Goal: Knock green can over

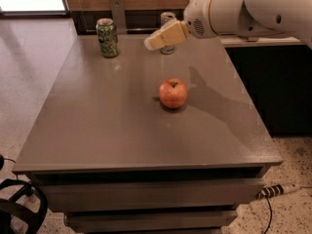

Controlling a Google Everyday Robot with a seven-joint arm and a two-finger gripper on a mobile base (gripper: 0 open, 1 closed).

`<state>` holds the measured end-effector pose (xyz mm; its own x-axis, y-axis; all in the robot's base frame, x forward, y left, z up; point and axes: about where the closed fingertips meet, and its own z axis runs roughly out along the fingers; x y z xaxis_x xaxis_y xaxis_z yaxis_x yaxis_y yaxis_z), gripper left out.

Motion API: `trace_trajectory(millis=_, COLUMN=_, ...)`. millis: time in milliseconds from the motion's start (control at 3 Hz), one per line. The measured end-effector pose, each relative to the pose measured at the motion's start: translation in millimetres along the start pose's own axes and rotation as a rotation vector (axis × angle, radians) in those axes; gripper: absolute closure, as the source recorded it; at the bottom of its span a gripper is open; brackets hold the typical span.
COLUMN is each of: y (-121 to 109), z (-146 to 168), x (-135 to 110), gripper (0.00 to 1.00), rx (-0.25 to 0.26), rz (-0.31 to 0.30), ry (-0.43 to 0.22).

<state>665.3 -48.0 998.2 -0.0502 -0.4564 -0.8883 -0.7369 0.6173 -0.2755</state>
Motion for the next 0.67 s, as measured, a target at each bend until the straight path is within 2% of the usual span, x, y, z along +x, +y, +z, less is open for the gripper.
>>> trace_trajectory(millis=667, y=12.5, z=76.0, x=-5.4, gripper=0.0, rx=0.009, rz=-0.026, ry=0.017)
